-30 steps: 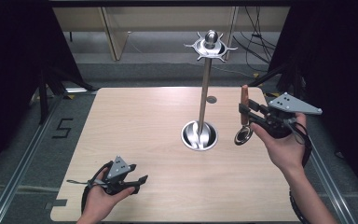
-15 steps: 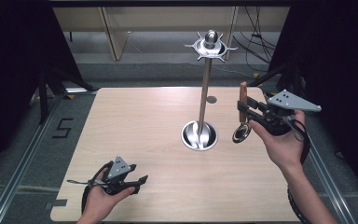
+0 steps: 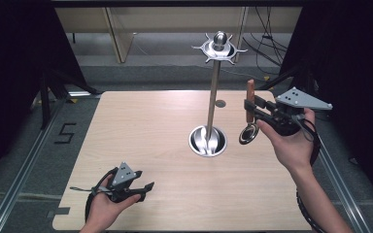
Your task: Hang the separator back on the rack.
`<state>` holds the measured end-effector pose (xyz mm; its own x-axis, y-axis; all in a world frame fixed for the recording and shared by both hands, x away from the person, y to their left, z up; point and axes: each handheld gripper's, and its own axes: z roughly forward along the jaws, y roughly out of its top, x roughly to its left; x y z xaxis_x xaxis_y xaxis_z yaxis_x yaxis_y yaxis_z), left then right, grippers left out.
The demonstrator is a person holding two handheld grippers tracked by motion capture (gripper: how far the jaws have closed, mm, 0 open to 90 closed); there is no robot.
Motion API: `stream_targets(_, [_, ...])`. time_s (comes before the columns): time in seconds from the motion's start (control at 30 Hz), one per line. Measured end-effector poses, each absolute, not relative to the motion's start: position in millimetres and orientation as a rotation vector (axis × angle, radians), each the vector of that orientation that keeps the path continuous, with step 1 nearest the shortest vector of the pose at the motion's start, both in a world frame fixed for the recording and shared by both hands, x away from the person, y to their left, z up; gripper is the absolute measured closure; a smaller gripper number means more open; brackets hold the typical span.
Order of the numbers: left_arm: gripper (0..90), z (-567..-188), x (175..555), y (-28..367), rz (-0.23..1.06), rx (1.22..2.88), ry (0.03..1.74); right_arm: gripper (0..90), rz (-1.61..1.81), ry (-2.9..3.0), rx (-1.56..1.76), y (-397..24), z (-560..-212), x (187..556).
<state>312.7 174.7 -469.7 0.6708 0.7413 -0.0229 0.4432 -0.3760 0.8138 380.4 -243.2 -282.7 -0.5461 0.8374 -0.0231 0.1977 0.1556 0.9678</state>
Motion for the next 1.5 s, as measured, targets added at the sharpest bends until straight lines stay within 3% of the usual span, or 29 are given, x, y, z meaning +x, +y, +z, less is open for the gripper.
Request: stream_targets(1.5, [38.6, -467.0, 313.5, 177.7, 0.453, 2.040, 0.901, 68.4, 1.447, 1.826, 0.966, -220.5, -260.7, 390.5])
